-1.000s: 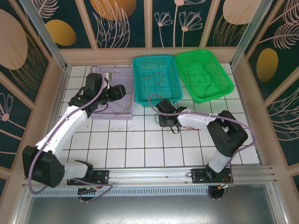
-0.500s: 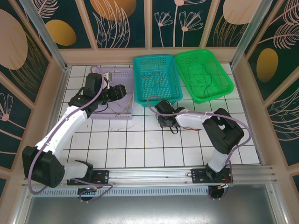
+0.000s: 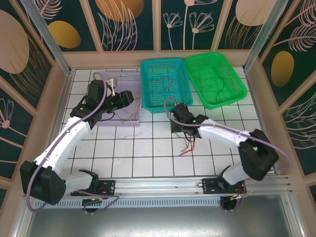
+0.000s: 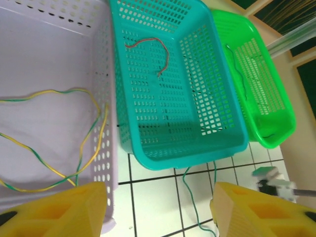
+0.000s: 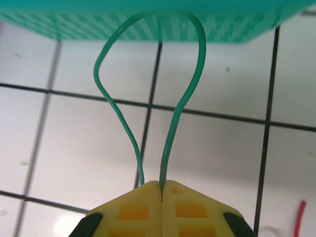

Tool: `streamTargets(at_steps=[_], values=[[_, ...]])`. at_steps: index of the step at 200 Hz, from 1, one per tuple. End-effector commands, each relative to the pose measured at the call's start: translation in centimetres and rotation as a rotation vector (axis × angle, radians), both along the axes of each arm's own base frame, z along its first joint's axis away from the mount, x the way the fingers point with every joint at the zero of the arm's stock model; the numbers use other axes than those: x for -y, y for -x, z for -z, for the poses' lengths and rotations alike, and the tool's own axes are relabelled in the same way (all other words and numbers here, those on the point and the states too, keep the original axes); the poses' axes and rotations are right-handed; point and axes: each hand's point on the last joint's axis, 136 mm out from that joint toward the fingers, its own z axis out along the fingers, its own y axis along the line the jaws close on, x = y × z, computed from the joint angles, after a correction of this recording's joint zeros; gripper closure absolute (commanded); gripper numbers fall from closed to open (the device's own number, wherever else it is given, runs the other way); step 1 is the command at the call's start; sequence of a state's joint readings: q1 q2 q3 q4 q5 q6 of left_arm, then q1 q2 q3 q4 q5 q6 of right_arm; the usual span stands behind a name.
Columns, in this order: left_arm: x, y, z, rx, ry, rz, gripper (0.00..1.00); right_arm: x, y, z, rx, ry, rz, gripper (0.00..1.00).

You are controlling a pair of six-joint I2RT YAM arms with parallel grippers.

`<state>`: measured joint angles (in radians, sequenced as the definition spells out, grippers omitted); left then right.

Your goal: Untangle the cables

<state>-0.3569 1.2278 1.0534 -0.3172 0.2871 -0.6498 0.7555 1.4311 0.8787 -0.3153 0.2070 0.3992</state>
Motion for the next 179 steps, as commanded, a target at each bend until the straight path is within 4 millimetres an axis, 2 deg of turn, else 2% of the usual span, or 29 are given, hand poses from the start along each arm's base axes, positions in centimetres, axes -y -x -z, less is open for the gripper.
streamTargets(at_steps=[1,29,61,71,74,97,123,153,179], values=[[4.0,1.2,-1.5,0.030,0.134,0.103,0.41,0.1,1.2,-1.6,0.003,-0.050,-0.026,1.00],[9.1,2.3,-1.1,0.027,0.208,0.189,0.41,0.8,0.2,-5.2,0.058,-0.135,0.014,1.00],[12.9,2.7,-1.1,0.028,0.267,0.230,0.39,2.7,-1.8,-9.8,0.128,-0.325,0.088,1.00],[13.9,2.7,-1.4,0.029,0.282,0.245,0.39,2.3,-1.8,-11.3,0.136,-0.405,0.064,1.00],[14.2,2.7,-1.6,0.032,0.287,0.252,0.39,3.0,-2.3,-11.8,0.147,-0.424,0.082,1.00],[15.5,2.5,-3.2,0.047,0.343,0.269,0.37,3.6,-2.6,-14.7,0.170,-0.532,0.066,1.00],[16.7,2.4,-5.4,0.075,0.445,0.291,0.33,3.3,-2.2,-17.0,0.152,-0.655,0.014,1.00],[18.6,2.5,-5.8,0.082,0.476,0.333,0.32,2.4,-1.6,-18.7,0.119,-0.745,-0.044,1.00],[19.3,2.1,-6.2,0.107,0.467,0.346,0.33,1.8,-1.1,-18.9,0.078,-0.770,-0.072,1.00]])
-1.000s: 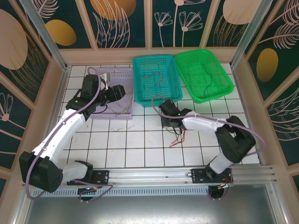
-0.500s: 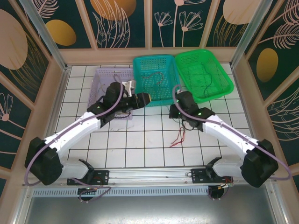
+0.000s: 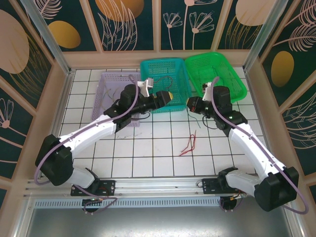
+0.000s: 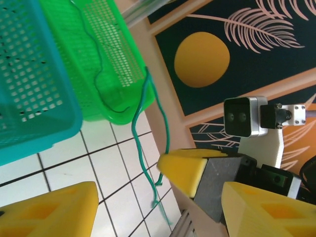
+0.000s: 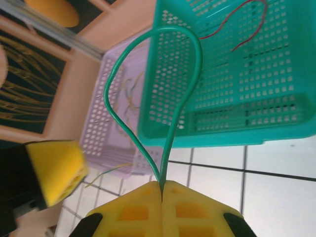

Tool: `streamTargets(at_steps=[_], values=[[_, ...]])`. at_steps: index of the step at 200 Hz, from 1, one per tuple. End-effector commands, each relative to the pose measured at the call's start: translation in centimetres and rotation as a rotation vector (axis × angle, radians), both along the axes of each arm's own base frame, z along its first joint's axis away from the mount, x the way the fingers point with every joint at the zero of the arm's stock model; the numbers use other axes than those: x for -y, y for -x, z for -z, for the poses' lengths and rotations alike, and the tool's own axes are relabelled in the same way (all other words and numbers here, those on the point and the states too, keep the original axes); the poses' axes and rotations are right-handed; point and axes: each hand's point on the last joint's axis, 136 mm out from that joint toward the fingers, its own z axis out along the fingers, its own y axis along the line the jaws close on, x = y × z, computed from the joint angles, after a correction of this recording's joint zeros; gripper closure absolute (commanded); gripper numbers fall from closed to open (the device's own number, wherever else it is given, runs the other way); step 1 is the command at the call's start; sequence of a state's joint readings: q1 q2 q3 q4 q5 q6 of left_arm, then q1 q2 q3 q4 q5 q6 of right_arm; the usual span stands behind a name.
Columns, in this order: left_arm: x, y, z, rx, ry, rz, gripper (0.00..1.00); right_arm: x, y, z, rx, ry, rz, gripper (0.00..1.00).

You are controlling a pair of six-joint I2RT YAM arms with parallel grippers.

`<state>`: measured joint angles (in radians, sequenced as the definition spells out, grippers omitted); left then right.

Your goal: Untangle the cables

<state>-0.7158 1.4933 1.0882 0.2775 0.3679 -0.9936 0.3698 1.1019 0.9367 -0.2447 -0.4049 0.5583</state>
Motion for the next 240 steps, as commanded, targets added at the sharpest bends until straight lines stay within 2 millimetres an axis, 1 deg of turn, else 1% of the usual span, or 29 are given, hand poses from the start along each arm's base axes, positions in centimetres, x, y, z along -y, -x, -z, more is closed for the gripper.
streamTargets(at_steps=[1,38,53,76,91,105,127,150,162,176,192,202,217,229,240], values=[[1.3,-0.1,-2.6,0.062,0.061,0.033,0.33,-1.4,0.8,-3.1,0.029,-0.096,-0.086,1.00],[2.6,-0.6,-1.9,0.085,-0.001,0.076,0.35,-1.9,1.5,-3.3,0.013,-0.117,-0.133,1.00],[2.8,-0.9,-1.3,0.091,-0.030,0.081,0.39,-2.0,1.7,-3.5,0.014,-0.113,-0.146,1.00],[2.7,-1.5,0.3,0.099,-0.119,0.075,0.53,-2.0,2.0,-3.6,0.025,-0.096,-0.162,1.00],[2.5,-2.1,1.3,0.110,-0.191,0.061,0.63,-2.0,2.1,-3.6,0.028,-0.077,-0.172,1.00],[2.2,-2.4,1.9,0.124,-0.248,0.051,0.77,-1.9,2.1,-3.9,0.041,-0.058,-0.183,1.00],[1.9,-2.8,1.8,0.158,-0.295,0.046,1.00,-1.6,2.2,-3.6,0.059,-0.009,-0.196,1.00],[1.4,-2.7,1.9,0.181,-0.364,0.057,1.00,-0.6,1.6,-3.2,0.079,0.094,-0.167,1.00],[1.2,-2.3,2.2,0.183,-0.398,0.081,1.00,0.1,0.9,-3.2,0.099,0.167,-0.145,1.00],[0.9,-1.6,2.4,0.192,-0.434,0.120,1.00,1.3,-0.2,-3.0,0.136,0.276,-0.111,1.00],[0.5,-0.6,2.7,0.201,-0.495,0.180,1.00,3.2,-1.8,-3.0,0.192,0.446,-0.054,1.00],[0.1,-0.1,3.1,0.206,-0.550,0.214,1.00,4.7,-3.0,-3.4,0.255,0.582,-0.013,1.00],[-1.0,0.4,3.8,0.202,-0.632,0.241,1.00,5.9,-4.4,-4.3,0.375,0.760,0.009,1.00],[-1.5,1.0,4.2,0.202,-0.668,0.272,1.00,6.3,-5.3,-4.8,0.493,0.928,-0.004,1.00],[-1.7,1.8,4.3,0.200,-0.673,0.311,1.00,6.1,-5.8,-5.3,0.610,1.055,-0.043,1.00]])
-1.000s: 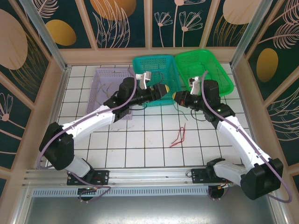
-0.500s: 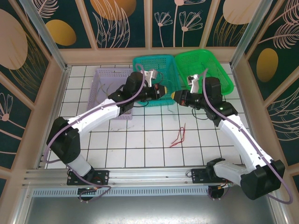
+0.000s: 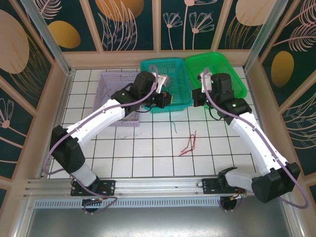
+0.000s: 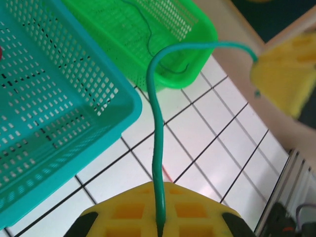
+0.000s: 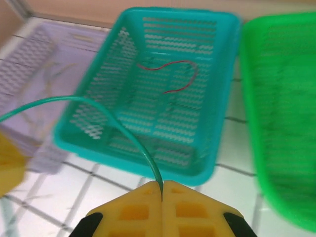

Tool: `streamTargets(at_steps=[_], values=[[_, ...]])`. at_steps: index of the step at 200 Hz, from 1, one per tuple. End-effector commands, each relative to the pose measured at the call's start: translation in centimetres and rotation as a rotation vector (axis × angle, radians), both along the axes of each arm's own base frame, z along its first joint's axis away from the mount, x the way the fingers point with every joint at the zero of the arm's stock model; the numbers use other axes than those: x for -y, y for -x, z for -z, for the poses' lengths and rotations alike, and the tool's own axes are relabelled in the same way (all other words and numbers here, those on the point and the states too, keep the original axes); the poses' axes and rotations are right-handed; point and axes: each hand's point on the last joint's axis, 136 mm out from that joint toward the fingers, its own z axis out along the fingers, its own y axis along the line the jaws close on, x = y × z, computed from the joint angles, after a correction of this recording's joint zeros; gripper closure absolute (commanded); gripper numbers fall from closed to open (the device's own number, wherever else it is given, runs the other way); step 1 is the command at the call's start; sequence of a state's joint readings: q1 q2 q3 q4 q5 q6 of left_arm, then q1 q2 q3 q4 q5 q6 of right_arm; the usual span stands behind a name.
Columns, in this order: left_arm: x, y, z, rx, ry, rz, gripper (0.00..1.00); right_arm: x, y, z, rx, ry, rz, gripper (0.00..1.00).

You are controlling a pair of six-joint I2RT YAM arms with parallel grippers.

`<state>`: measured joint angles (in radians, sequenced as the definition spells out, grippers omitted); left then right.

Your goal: Untangle the cables

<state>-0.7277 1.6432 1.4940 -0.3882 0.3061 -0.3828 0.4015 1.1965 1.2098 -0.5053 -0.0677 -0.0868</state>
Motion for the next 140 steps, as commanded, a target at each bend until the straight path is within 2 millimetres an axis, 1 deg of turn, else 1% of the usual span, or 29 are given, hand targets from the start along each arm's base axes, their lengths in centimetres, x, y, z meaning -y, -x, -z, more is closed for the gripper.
streamTargets(at_steps=[1,13,27,43,64,88,98,104,114,120,128,140], values=[[-1.7,2.6,1.9,-0.034,-0.144,0.101,1.00,2.5,-2.6,-2.2,0.302,0.428,0.001,1.00],[-1.6,3.5,2.0,-0.052,-0.135,0.147,1.00,2.1,-3.1,-2.9,0.410,0.538,-0.066,1.00],[-1.2,4.6,2.2,-0.085,-0.118,0.200,1.00,1.5,-3.4,-3.0,0.518,0.667,-0.162,1.00],[-0.9,5.5,2.4,-0.116,-0.103,0.241,1.00,1.7,-4.3,-3.3,0.615,0.788,-0.216,1.00],[-0.8,6.3,2.6,-0.145,-0.088,0.274,1.00,2.7,-6.0,-4.8,0.662,0.810,-0.212,1.00],[-0.5,6.5,2.5,-0.170,-0.064,0.275,1.00,2.8,-6.6,-6.2,0.692,0.782,-0.218,1.00],[-0.3,6.3,2.0,-0.170,-0.040,0.256,1.00,3.1,-6.5,-7.0,0.681,0.723,-0.192,0.90],[-0.2,6.1,1.7,-0.168,-0.023,0.239,1.00,2.7,-6.3,-7.6,0.676,0.647,-0.201,0.83],[0.1,5.5,1.1,-0.168,0.013,0.199,1.00,2.9,-5.9,-8.0,0.627,0.522,-0.182,0.71],[0.2,5.2,0.8,-0.172,0.035,0.174,1.00,3.2,-5.7,-8.1,0.593,0.454,-0.166,0.64],[0.4,4.7,0.4,-0.180,0.066,0.141,1.00,3.2,-5.2,-7.4,0.536,0.375,-0.154,0.54],[0.5,4.1,0.2,-0.182,0.097,0.097,1.00,3.7,-4.6,-6.8,0.485,0.317,-0.110,0.47]])
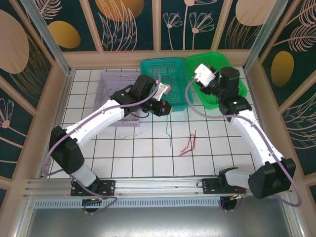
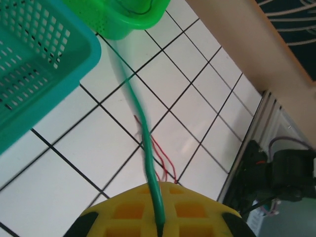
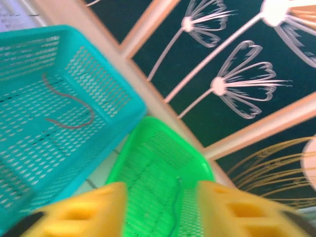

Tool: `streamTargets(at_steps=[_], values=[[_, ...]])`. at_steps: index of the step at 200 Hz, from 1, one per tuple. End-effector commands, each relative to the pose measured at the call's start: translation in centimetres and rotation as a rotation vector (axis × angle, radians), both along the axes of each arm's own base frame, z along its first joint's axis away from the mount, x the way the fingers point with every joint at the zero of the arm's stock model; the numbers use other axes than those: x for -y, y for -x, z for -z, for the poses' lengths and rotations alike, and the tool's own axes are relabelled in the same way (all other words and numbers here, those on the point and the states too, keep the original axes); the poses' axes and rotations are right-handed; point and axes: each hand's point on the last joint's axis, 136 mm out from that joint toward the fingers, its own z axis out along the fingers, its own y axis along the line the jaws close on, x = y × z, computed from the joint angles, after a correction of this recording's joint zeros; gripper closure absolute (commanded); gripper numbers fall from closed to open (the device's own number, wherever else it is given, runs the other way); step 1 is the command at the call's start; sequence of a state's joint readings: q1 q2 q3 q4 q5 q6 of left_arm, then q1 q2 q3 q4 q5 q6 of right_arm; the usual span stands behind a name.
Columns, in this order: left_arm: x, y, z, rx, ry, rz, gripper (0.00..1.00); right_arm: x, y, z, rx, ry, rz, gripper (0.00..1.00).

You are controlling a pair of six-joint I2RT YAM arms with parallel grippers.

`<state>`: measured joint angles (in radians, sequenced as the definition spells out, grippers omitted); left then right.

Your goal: Untangle the cables

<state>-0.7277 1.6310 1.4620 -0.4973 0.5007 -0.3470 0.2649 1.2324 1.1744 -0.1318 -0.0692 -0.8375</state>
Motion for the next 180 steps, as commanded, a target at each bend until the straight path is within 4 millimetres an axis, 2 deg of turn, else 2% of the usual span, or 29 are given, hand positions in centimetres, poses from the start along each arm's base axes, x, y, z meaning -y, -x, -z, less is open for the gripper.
streamTargets(at_steps=[1,11,23,34,46,58,66,82,101,110,122,143,159,180], values=[[0.3,-0.4,-1.8,-0.039,0.093,-0.084,1.00,0.1,1.5,-1.4,-0.068,-0.230,0.033,0.46],[0.4,-0.8,-1.9,-0.040,0.101,-0.108,1.00,1.6,1.6,-1.4,-0.071,-0.296,0.126,0.42],[0.3,-1.3,-2.0,-0.034,0.096,-0.136,1.00,3.8,1.6,-2.5,-0.044,-0.421,0.267,0.39],[0.2,-2.0,-2.2,-0.027,0.093,-0.166,1.00,5.9,2.0,-4.0,-0.050,-0.632,0.408,0.35],[0.2,-2.6,-2.5,-0.020,0.092,-0.191,1.00,6.3,2.7,-4.8,-0.126,-0.848,0.468,0.34],[0.2,-3.1,-2.9,-0.005,0.098,-0.210,1.00,5.2,3.6,-4.2,-0.281,-1.077,0.492,0.38],[0.4,-3.4,-3.2,0.008,0.110,-0.216,1.00,4.5,4.3,-2.6,-0.418,-1.266,0.550,0.38],[0.8,-3.7,-3.7,0.023,0.134,-0.213,1.00,0.1,5.9,0.8,-0.778,-1.579,0.532,0.38],[1.4,-3.6,-4.2,0.024,0.169,-0.182,1.00,-4.4,6.8,2.0,-1.035,-1.827,0.514,0.34],[1.6,-3.5,-4.3,0.031,0.182,-0.169,1.00,-6.2,6.8,1.6,-1.089,-1.885,0.483,0.32],[1.6,-3.3,-4.6,0.049,0.192,-0.154,1.00,-7.3,6.8,1.7,-1.142,-1.935,0.525,0.30],[1.5,-2.8,-4.7,0.070,0.196,-0.127,1.00,-8.8,6.0,2.8,-1.267,-1.969,0.594,0.30],[1.4,-2.4,-4.5,0.073,0.191,-0.112,1.00,-9.9,5.2,3.0,-1.316,-1.994,0.571,0.31],[1.2,-2.1,-4.4,0.084,0.190,-0.098,1.00,-10.3,4.4,4.4,-1.356,-1.992,0.633,0.35]])
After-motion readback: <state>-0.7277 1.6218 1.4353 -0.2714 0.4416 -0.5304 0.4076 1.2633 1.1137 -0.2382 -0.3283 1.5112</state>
